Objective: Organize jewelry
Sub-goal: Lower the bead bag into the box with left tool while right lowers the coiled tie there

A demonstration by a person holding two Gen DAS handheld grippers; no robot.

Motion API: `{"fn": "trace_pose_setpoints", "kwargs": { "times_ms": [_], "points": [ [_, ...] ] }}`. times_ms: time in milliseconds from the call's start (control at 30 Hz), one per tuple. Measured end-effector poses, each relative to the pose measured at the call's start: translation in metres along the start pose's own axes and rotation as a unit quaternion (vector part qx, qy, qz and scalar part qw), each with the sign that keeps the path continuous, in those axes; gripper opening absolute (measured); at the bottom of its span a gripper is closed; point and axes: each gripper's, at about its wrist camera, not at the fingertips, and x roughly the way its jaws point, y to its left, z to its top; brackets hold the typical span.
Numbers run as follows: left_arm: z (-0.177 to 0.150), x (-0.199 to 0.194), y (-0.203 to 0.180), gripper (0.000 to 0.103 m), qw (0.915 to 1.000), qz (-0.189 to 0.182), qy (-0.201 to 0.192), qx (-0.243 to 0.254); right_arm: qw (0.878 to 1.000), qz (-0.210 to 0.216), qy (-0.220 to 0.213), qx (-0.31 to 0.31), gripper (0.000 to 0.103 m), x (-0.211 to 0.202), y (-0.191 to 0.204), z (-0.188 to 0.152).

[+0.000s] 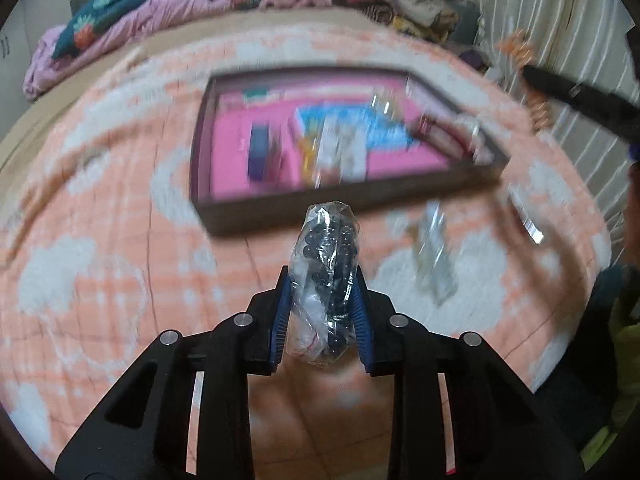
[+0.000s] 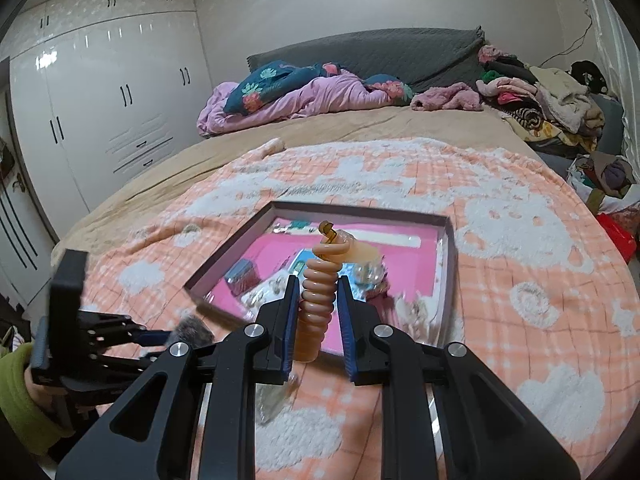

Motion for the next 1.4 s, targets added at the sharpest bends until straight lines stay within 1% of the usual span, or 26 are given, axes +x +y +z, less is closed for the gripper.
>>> {"fn": "trace_pose_setpoints", "kwargs": {
  "times_ms": [67,200,367,467,633,767,867,1033,1167,1300,1367,1400],
  "points": [
    [0.015,-0.007,-0.003,0.020,0.9997,0.005,-0.021,0.006,1.000,-0.003,-0.003,-0.001,0.018,0.004,-0.003,0.008],
    [0.040,-0.003,-0.005,0.020,0.9990,0.011,-0.043,0.002,1.000,-0.008,-0.003,0.001,0.018,0.013,-0.011,0.018],
    [0.063,0.015,-0.004,0.020,0.9988,0.012,-0.045,-0.014,1.000,-0.014,-0.005,0.006,0.018,0.027,-0.021,0.032],
    [0.068,0.023,-0.003,0.020,0.9988,0.017,-0.042,-0.018,1.000,-0.019,-0.004,0.006,0.018,0.035,-0.027,0.039],
    [0.081,0.035,-0.001,0.021,0.9985,0.020,-0.043,-0.027,0.999,-0.021,0.007,0.027,0.018,0.051,-0.040,0.035],
    [0.088,0.043,-0.004,0.021,0.9982,0.033,-0.047,-0.020,0.999,-0.025,0.029,0.035,0.018,0.067,-0.047,0.024],
    [0.089,0.049,-0.004,0.021,0.9984,0.027,-0.044,-0.023,0.998,-0.029,0.045,0.040,0.018,0.079,-0.052,0.016],
    [0.087,0.059,-0.002,0.022,0.9985,0.031,-0.040,-0.023,0.996,-0.038,0.059,0.054,0.018,0.090,-0.059,0.008],
    [0.086,0.060,0.000,0.022,0.9984,0.033,-0.039,-0.024,0.995,-0.042,0.062,0.061,0.021,0.093,-0.062,0.006],
    [0.086,0.060,0.002,0.022,0.9984,0.033,-0.038,-0.025,0.995,-0.046,0.060,0.064,0.021,0.091,-0.063,0.005],
    [0.085,0.061,0.002,0.022,0.9985,0.034,-0.036,-0.023,0.995,-0.047,0.059,0.063,0.023,0.089,-0.063,0.005],
    [0.085,0.061,0.002,0.022,0.9985,0.034,-0.035,-0.023,0.995,-0.046,0.057,0.064,0.026,0.087,-0.062,0.005]
  ]
}}
